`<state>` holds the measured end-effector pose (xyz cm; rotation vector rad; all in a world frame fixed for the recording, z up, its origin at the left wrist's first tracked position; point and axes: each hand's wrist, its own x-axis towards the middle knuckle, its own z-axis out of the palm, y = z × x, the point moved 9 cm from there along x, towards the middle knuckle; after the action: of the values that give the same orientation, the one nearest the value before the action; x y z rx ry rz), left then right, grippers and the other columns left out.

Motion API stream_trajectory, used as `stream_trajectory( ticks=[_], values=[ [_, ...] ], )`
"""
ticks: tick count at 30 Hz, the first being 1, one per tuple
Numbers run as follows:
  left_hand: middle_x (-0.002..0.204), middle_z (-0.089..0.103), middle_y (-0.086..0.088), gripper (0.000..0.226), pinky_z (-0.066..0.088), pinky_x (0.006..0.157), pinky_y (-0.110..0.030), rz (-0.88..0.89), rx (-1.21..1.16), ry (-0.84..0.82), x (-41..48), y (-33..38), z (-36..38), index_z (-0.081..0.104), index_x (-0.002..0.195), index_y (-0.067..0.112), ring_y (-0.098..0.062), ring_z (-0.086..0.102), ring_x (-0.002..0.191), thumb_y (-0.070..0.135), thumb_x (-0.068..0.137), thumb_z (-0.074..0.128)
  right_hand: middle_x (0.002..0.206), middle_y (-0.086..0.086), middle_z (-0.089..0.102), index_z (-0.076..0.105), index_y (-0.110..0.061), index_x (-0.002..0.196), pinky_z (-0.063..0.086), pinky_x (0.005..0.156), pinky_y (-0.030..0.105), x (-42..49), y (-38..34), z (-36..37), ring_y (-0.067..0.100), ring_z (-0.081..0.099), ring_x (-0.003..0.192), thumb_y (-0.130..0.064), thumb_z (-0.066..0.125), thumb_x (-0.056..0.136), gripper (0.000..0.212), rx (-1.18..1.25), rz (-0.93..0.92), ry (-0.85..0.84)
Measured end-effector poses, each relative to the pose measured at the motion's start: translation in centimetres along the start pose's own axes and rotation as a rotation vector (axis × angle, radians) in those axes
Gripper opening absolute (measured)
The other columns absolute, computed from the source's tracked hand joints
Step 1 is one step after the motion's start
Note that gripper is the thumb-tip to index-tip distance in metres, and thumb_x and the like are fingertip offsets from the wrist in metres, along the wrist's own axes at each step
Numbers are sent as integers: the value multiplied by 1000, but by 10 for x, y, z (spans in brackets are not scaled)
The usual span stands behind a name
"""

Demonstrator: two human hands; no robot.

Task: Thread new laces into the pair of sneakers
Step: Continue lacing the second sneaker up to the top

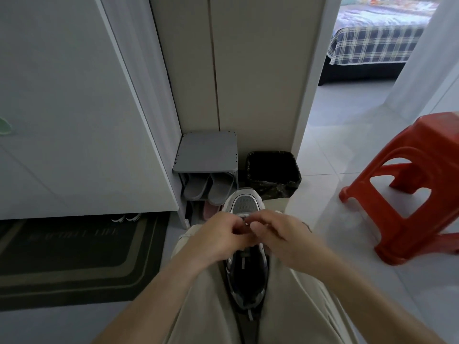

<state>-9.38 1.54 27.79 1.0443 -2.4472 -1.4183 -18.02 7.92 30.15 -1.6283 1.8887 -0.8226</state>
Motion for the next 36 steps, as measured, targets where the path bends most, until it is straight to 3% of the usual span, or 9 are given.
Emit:
stream_trajectory(
  ticks=[3, 7, 10, 14, 19, 22, 25, 27, 36],
  values=[
    [59, 62, 8, 16, 47, 58, -32, -44, -14, 33, -3, -13, -6, 69, 69, 24, -8, 53, 52, 33, 82, 70, 66, -9, 62, 68, -21, 88, 44, 62, 27, 1, 23, -6, 2, 51, 56, -34, 46, 96, 27, 129, 59, 23],
    [66, 68, 6, 11, 51, 62, -27, -47, -51, 78, -7, -21, -10, 69, 75, 28, -4, 58, 55, 24, 85, 69, 59, -10, 58, 69, -21, 81, 36, 59, 22, -4, 38, -9, 2, 47, 52, -30, 55, 93, 20, 186, 84, 4],
    [70, 70, 3, 9, 53, 66, -31, -41, -44, 132, -4, -15, -9, 69, 77, 25, -8, 61, 61, 27, 86, 68, 75, -16, 65, 67, -39, 85, 48, 66, 27, -4, 37, -4, 1, 57, 66, -48, 65, 78, 12, 100, 81, -28],
    [69, 69, 3, 11, 54, 66, -32, -47, -15, 135, 0, -14, -2, 70, 79, 22, -5, 59, 58, 32, 84, 69, 83, -26, 63, 61, -58, 79, 53, 75, 31, -6, 36, -6, -3, 60, 75, -37, 74, 77, 25, -22, 72, 43],
    [63, 65, 8, 13, 55, 67, -37, -67, 12, 127, 6, -15, 7, 68, 77, 27, -10, 60, 58, 38, 83, 69, 84, -18, 66, 69, -37, 90, 52, 75, 33, -5, 37, -10, 1, 61, 79, -33, 72, 79, 11, -69, 41, 109],
    [71, 68, 1, 17, 53, 69, -37, -46, 16, 140, 10, -12, 9, 68, 81, 24, -20, 64, 68, 40, 85, 66, 83, -19, 64, 71, -32, 89, 50, 72, 27, -4, 41, -10, 2, 60, 79, -33, 68, 82, 8, -120, 45, 111],
    [89, 59, 9, 16, 45, 74, -25, -8, 177, 273, 14, -17, 1, 68, 89, 25, -10, 57, 85, 38, 89, 61, 74, -24, 61, 72, -29, 86, 42, 66, 9, -1, 57, -15, -6, 57, 72, -26, 67, 84, 7, -105, 97, 175],
    [101, 49, 13, 16, 34, 80, -18, 20, 318, 323, 15, -20, 1, 69, 98, 29, -6, 45, 100, 36, 90, 58, 71, -26, 60, 72, -30, 85, 40, 65, 7, 5, 70, -15, -11, 55, 70, -24, 67, 84, 8, -83, 153, 187],
    [133, 35, 11, 26, 28, 102, -25, -25, 403, 405, 21, -26, 12, 66, 111, 38, -13, 28, 124, 42, 87, 60, 89, -9, 71, 70, -33, 88, 53, 73, 32, 20, 76, -4, 11, 65, 85, -33, 60, 83, 11, -193, 235, 129]
  ],
)
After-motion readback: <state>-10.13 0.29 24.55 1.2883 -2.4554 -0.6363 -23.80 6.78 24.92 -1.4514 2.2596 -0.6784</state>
